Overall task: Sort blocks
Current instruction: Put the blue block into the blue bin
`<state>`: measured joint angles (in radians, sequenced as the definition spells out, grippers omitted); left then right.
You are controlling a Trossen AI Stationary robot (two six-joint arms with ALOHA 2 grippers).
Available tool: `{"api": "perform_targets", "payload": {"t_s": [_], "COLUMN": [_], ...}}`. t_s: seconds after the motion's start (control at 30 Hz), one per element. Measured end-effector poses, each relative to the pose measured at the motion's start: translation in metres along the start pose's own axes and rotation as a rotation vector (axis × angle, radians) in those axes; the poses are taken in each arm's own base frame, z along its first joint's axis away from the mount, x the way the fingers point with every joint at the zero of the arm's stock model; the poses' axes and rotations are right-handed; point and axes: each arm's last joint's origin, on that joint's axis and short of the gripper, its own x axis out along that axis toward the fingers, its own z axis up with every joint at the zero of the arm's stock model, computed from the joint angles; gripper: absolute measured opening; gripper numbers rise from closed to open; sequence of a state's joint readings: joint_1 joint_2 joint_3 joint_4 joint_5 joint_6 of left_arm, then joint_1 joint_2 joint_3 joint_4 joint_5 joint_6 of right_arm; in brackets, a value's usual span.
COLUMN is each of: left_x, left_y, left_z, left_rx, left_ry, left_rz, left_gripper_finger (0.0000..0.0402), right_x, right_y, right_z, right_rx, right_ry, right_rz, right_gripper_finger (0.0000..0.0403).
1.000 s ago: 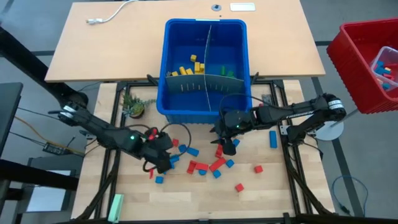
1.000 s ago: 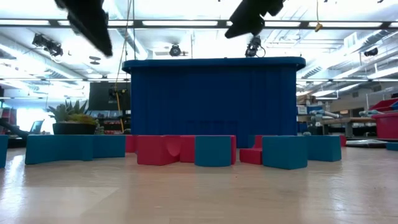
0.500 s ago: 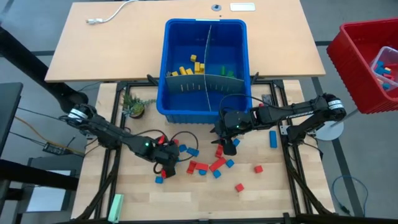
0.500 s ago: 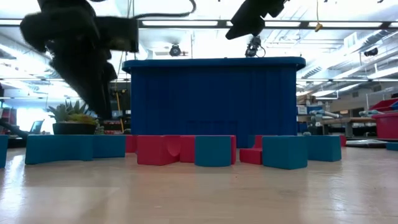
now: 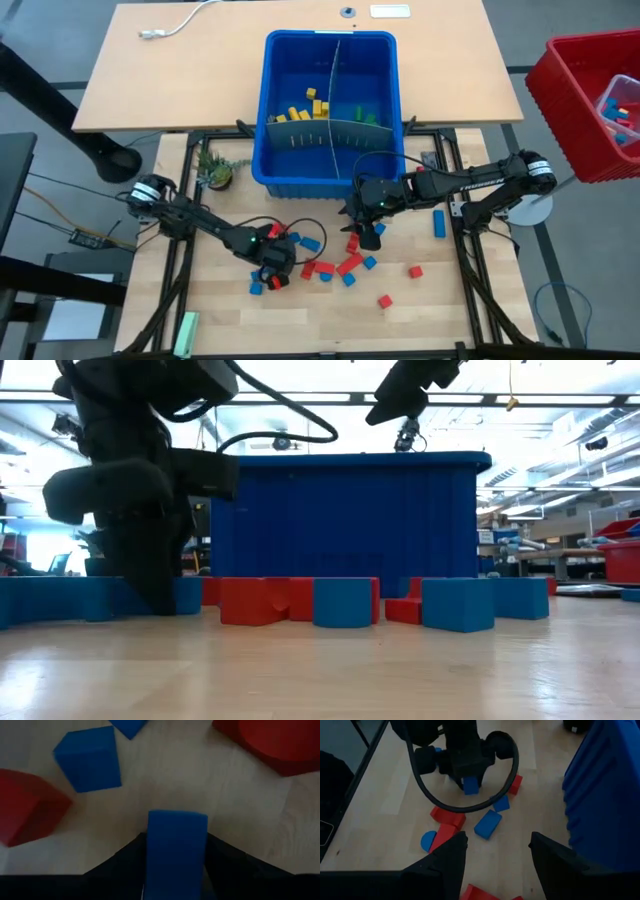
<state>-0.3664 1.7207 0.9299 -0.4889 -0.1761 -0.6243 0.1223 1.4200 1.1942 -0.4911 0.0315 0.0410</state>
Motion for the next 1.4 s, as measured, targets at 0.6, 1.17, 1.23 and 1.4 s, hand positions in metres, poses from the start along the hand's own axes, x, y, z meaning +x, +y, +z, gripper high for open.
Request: {"api": "perform_targets", "payload": {"t_s": [0.6, 1.17, 1.23, 1.4], "left_x": [-0.113, -0.206, -0.204, -0.203], "left_y": [0.023, 0.152, 0.162, 0.176], "left_z": [0.059, 0.125, 0.128, 0.129], "left_rx": [0.095, 0.024, -0.008, -0.046], "left_ry": [-0.252, -0.527, -0.528, -0.520], "left_rz": [0.152, 0.452, 0.466, 0.481], "left_gripper_finger": [0.0136, 0.0143, 0.0153, 0.0202], "right_x": [0.000, 0.000, 0.000, 0.000], "right_y": [0.000, 0.001, 0.001, 0.001], "right_z": [0.000, 0.003, 0.003, 0.003], "right_rx": [0.000, 0.010, 0.017, 0.021], "right_ry": [0.002, -0.032, -0.035, -0.035], "right_rz": [0.001, 0.000, 0.000, 0.000], "right_gripper_finger": [0.0206, 0.0205, 0.0204, 0.0204]}}
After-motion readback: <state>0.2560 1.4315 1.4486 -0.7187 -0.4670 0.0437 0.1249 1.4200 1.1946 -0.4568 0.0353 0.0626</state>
